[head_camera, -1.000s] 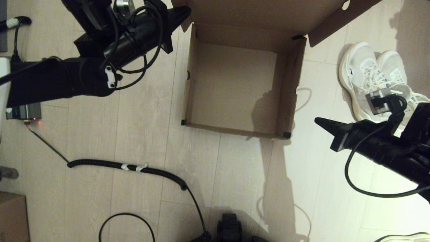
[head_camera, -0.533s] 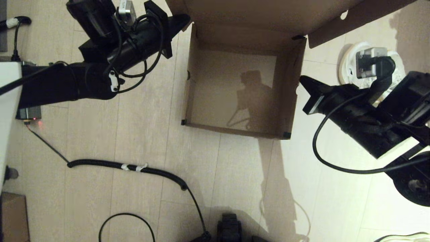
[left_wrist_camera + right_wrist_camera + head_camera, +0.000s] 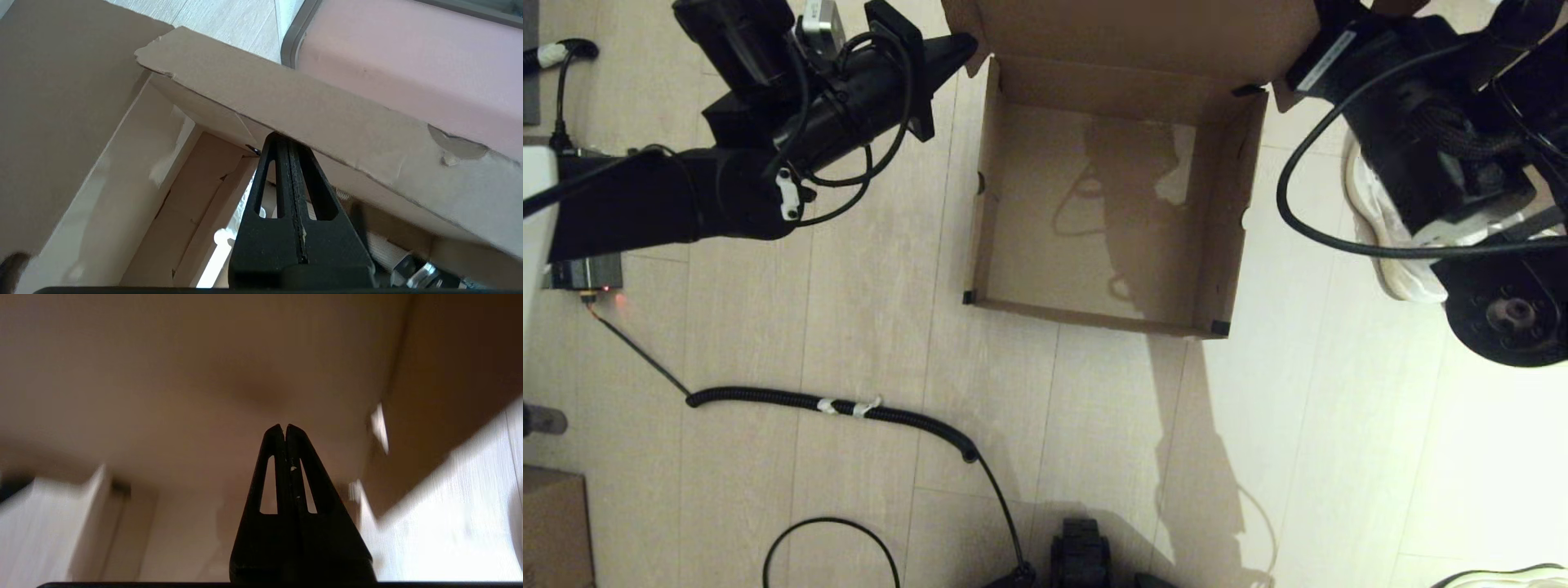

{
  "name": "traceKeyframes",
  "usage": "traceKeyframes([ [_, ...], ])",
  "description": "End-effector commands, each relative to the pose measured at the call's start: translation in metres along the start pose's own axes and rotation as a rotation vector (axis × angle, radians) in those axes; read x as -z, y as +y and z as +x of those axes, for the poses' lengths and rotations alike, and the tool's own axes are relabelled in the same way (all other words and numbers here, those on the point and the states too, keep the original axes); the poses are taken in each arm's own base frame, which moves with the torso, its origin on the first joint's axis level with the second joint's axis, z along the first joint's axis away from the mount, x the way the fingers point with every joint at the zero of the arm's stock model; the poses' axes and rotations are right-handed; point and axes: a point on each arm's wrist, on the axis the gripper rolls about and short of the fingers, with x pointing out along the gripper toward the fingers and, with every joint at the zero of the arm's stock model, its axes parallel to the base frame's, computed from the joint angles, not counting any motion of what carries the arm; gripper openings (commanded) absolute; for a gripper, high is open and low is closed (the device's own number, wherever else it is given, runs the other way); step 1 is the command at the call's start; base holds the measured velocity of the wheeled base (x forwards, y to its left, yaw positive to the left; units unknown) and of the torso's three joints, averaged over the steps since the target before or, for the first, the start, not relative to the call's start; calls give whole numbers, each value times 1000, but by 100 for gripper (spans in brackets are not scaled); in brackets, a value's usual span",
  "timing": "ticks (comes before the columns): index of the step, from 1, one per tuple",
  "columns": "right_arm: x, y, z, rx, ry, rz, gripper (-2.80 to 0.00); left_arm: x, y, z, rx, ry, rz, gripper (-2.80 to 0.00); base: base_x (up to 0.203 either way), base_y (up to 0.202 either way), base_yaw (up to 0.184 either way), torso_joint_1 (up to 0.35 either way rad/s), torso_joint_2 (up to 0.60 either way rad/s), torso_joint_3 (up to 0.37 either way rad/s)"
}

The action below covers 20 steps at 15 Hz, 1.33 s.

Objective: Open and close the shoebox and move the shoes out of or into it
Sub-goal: Open the shoe box

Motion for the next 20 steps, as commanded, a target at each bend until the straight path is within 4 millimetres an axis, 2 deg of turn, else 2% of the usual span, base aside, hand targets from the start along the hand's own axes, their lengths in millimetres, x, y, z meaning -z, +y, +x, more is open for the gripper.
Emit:
traceKeyframes([
  [1,7,3,19,11,-44,4,-280,-6,-15,-8,10,-8,4,-280,0,0,0,0,0,0],
  [3,6,4,28,25,-60,2,-280,-13,-28,-19,-8,-14,6,-280,0,0,0,0,0,0],
  [5,20,-2,32,32,-19,-19,-280,-15,-38,-28,-20,-14,3,-280,0,0,0,0,0,0],
  [7,39,-8,48,45,-21,-29,-280,-15,-52,-38,-20,-13,2,-280,0,0,0,0,0,0],
  [8,41,-10,49,51,-13,-33,-280,-15,-59,-44,-22,-14,3,-280,0,0,0,0,0,0],
  [9,36,-11,46,52,0,-35,-280,-17,-66,-52,-30,-15,3,-280,0,0,0,0,0,0],
  [11,9,-17,22,55,89,-56,-280,-17,-86,-76,-64,-13,6,-280,0,0,0,0,0,0],
  [13,-16,-38,-24,88,247,-113,-280,-5,-91,-104,-133,13,37,-280,0,0,0,0,0,0],
  [15,-33,-80,-63,219,361,-212,-280,13,-94,-142,-231,67,178,-280,0,0,0,0,0,0],
  [17,-53,-131,-93,408,416,-326,-280,32,-101,-193,-344,128,435,-280,0,0,0,0,0,0],
  [19,-75,-168,-126,535,483,-405,-280,52,-114,-239,-416,139,575,-280,0,0,0,0,0,0],
  [20,-84,-181,-142,581,521,-425,0,63,-118,-259,-438,140,608,-280,0,0,0,0,0,0],
])
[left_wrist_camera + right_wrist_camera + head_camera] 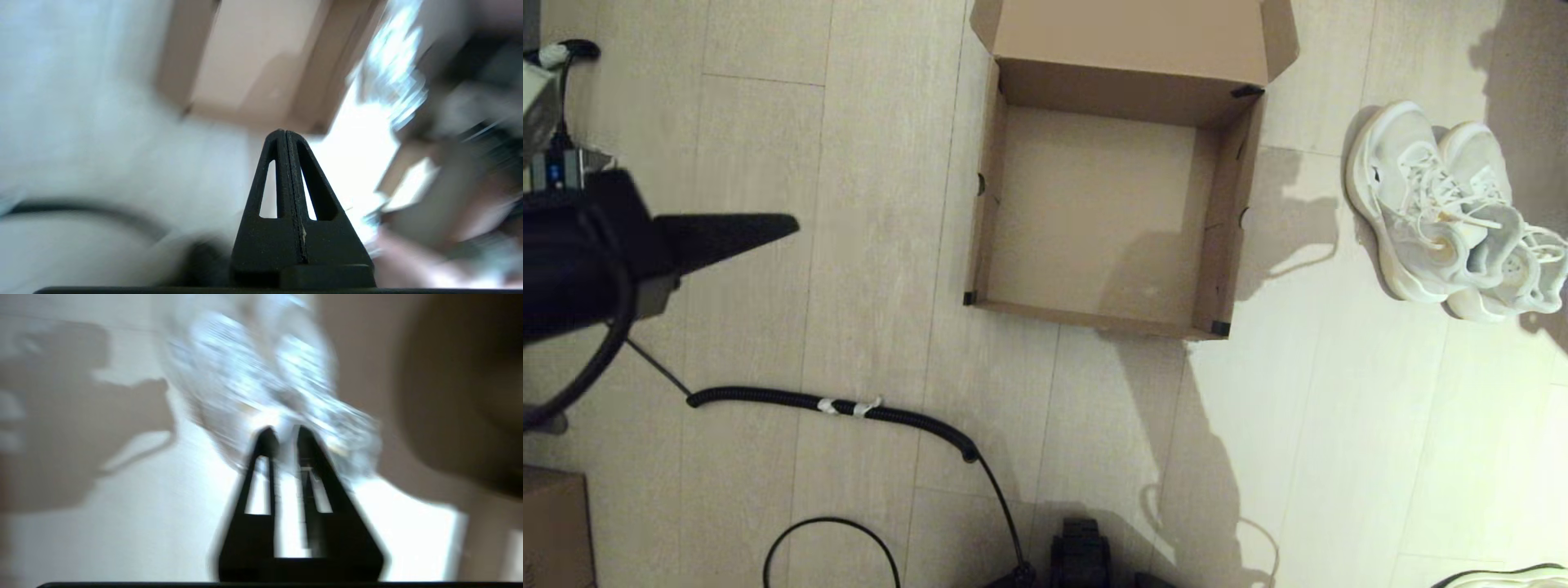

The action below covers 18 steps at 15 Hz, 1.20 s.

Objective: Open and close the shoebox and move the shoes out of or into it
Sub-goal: Open the shoe box, then put the shoes into the shoe box

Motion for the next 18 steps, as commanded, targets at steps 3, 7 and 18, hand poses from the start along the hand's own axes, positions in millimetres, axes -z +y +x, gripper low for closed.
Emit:
traceKeyframes([
  [3,9,-64,-28,205,75,-9,0,45,-17,-84,-20,-72,120,-280,0,0,0,0,0,0],
  [7,65,-102,8,208,262,90,0,67,-16,-101,-63,0,107,-280,0,0,0,0,0,0],
  [18,156,-122,111,-342,143,222,0,89,-11,-119,-174,7,80,-280,0,0,0,0,0,0],
])
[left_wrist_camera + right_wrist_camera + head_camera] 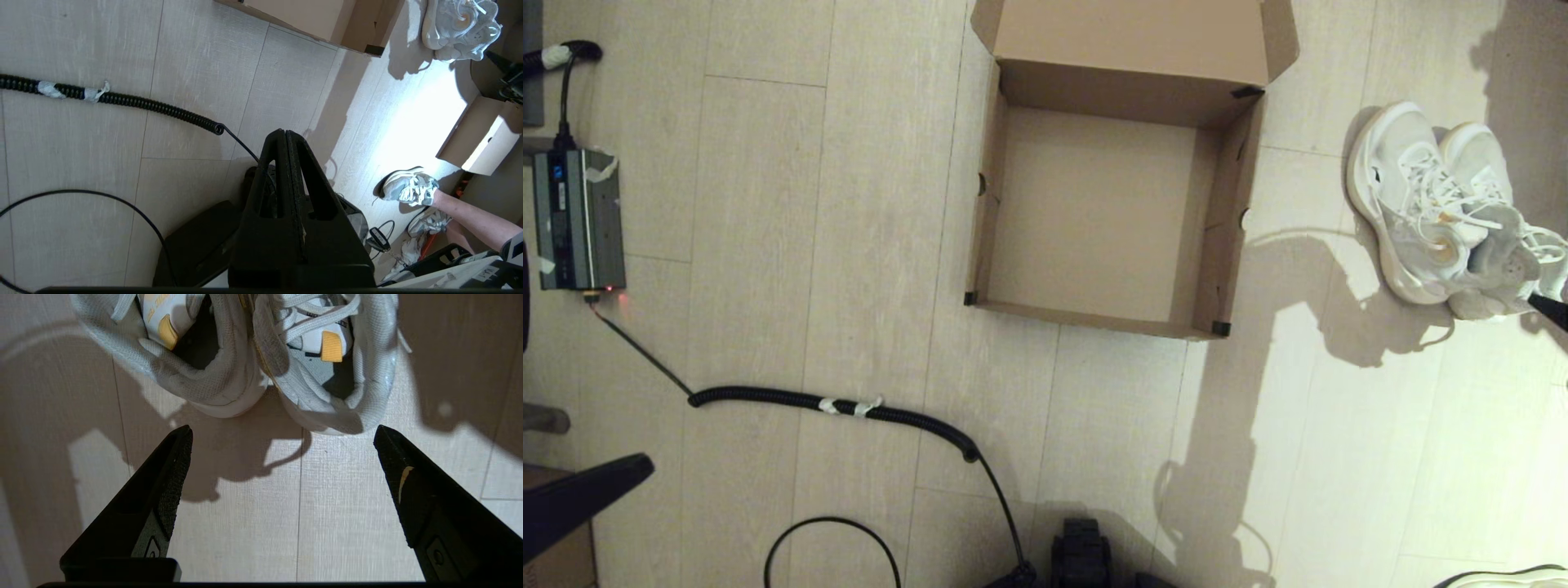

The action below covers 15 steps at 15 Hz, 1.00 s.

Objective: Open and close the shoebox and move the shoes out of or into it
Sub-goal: Put the shoes into the shoe box

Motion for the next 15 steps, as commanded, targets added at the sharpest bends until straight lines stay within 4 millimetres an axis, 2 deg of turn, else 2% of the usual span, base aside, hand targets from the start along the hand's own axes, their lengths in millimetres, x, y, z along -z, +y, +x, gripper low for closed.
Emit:
traceKeyframes([
  [1,17,0,15,-29,17,16,0,4,-1,-5,-1,-9,0,-280,0,0,0,0,0,0],
  [5,13,21,34,-17,-23,-9,0,10,-1,-11,-13,-12,-2,-280,0,0,0,0,0,0],
  [7,11,20,40,10,-38,-15,0,14,0,-11,-15,-6,-4,-280,0,0,0,0,0,0],
  [12,-13,20,51,2,-122,29,0,20,2,-10,-19,9,-11,-280,0,0,0,0,0,0],
  [15,3,21,74,18,-108,63,0,24,3,-12,-25,9,-12,-280,0,0,0,0,0,0],
])
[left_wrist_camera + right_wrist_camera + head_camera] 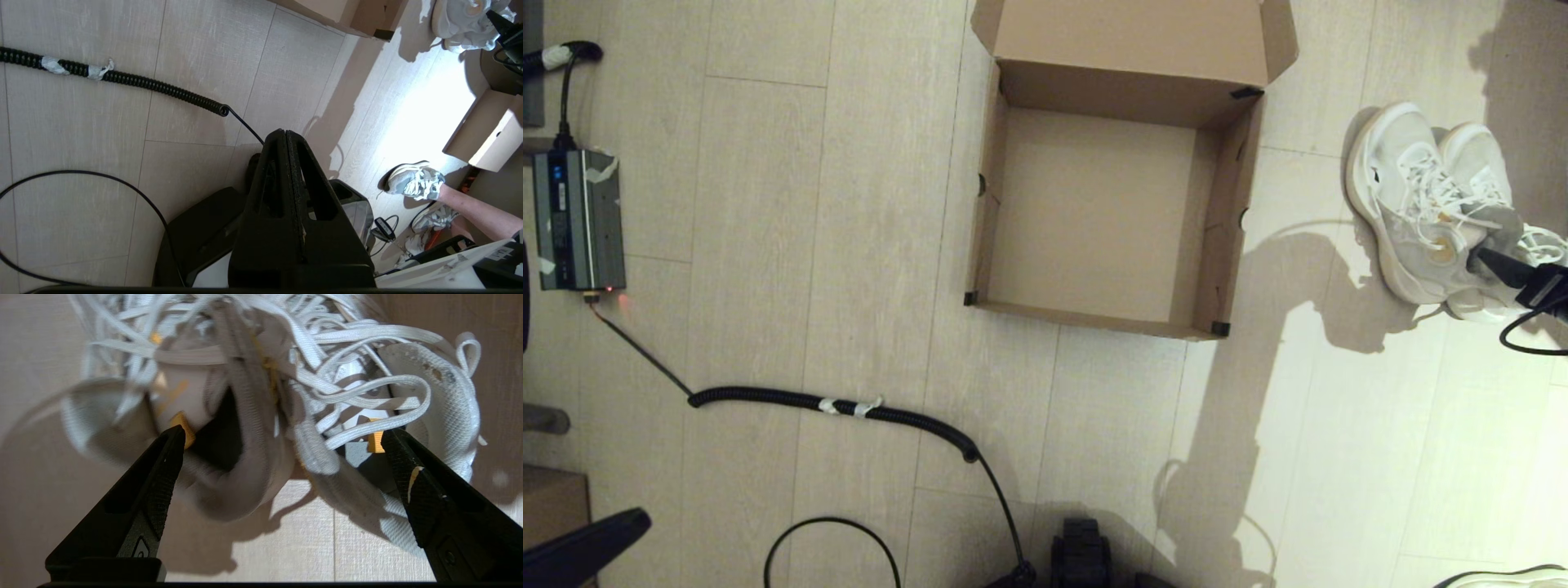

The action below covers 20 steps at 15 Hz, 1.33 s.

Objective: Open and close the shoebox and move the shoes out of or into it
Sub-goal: Put the shoes into the shoe box

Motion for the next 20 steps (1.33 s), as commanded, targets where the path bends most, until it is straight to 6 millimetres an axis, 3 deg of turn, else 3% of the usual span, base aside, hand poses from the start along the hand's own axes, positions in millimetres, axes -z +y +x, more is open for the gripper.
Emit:
traceKeyframes([
  [1,19,-3,15,9,15,14,0,2,1,-1,-6,0,-4,-280,0,0,0,0,0,0],
  [3,31,-5,26,21,-1,8,0,5,1,-2,-10,0,-5,-280,0,0,0,0,0,0],
  [4,36,-5,31,22,-12,2,-280,8,2,-2,-11,4,-7,-280,0,0,0,0,0,0],
  [9,42,-7,55,68,-116,-37,-280,13,2,-5,-24,-4,-9,-280,0,0,0,0,0,0],
  [13,36,10,44,70,-74,-33,-280,17,2,-9,-26,11,-15,-280,0,0,0,0,0,0],
  [16,32,33,15,86,68,-44,-280,21,0,-15,-24,5,-15,-280,0,0,0,0,0,0],
  [20,-6,67,-33,94,161,-27,-280,28,-1,-21,-24,9,-18,-280,0,0,0,0,0,0],
])
